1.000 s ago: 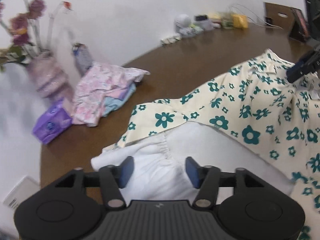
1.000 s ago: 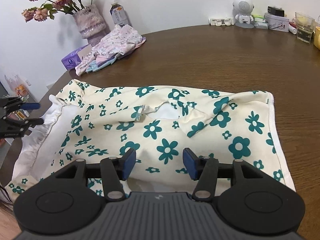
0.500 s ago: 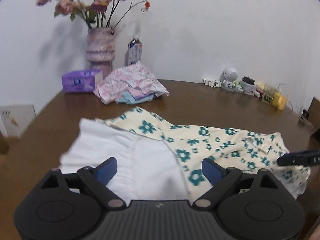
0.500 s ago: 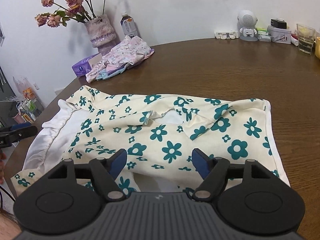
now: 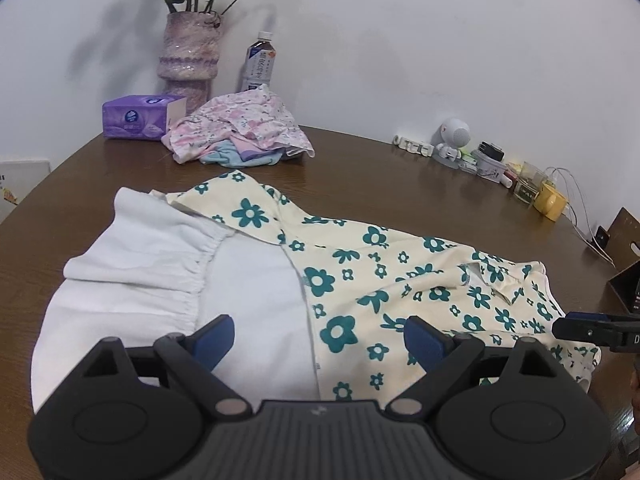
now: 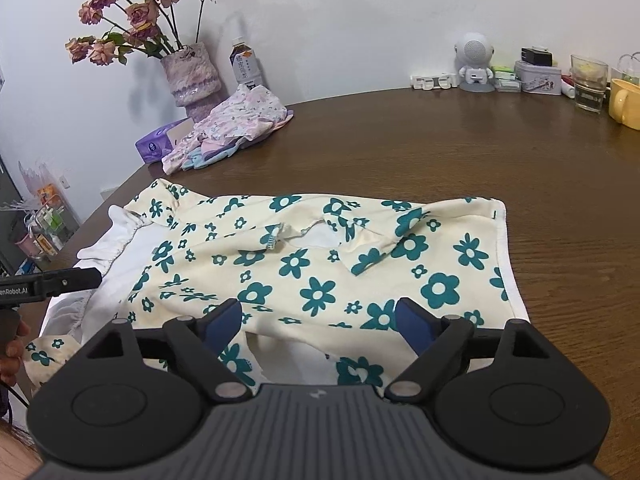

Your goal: Fold clothes

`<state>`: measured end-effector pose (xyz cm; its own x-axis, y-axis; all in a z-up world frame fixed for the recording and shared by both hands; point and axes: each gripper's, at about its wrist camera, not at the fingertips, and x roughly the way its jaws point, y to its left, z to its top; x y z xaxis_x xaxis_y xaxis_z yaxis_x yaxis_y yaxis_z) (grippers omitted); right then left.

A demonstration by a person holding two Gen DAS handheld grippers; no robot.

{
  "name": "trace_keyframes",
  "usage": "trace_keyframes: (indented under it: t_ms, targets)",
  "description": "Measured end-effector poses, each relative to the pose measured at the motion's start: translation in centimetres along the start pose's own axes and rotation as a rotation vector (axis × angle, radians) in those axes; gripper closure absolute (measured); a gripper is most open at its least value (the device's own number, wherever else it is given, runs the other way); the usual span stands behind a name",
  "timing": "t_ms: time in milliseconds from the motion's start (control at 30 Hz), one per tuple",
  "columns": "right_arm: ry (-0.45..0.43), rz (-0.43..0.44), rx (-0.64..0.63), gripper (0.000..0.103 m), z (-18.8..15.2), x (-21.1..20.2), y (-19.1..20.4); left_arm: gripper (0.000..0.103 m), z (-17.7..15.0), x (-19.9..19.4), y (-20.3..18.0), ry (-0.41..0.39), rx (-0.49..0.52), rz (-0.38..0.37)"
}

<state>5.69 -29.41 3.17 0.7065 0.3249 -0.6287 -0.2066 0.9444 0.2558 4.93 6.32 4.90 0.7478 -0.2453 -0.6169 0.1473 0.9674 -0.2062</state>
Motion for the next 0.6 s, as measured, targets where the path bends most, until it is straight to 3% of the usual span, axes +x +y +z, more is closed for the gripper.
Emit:
trace_keyframes:
  t_ms: [600]
  targets:
    - [-0.005, -0.005, 0.005, 0.015, -0.6, -0.6, 0.0, 0.011, -0.7, 1.2, -0.7, 0.034, 0.000, -0.023]
